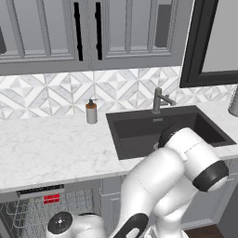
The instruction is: Pick up the cup and bowl from the counter, place them in the dishwasher, and close the dishwasher door.
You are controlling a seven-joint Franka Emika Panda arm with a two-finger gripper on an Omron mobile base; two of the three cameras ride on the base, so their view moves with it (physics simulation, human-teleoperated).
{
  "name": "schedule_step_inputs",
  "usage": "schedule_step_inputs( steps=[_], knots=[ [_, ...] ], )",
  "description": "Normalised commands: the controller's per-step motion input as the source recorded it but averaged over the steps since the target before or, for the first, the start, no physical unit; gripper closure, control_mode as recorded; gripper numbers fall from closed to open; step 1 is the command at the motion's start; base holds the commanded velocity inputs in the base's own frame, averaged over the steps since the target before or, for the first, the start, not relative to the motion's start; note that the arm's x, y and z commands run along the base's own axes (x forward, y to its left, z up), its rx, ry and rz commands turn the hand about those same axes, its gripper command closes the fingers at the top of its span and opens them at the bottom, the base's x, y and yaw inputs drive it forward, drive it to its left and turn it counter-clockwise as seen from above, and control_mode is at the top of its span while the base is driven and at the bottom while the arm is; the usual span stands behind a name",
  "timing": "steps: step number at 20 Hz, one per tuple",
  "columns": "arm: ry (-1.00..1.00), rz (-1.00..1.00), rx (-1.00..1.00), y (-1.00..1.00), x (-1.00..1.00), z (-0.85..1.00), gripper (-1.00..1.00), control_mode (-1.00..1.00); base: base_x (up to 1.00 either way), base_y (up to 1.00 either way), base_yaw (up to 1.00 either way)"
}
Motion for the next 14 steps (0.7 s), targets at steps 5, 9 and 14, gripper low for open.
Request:
schedule_step_inputs(
  steps=[5,9,14],
  knots=[
    [-0.22,0.01,-0.33,0.34,-1.0,-0.08,-1.0,-1.0,0.0,0.0,0.0],
    [-0.36,0.05,-0.65,0.45,-0.71,-0.82,-1.0,-1.0,0.0,0.0,0.0],
    [-0.37,-0.03,-0.54,0.4,-0.22,-1.0,-1.0,-1.0,0.0,0.0,0.0]
  ],
)
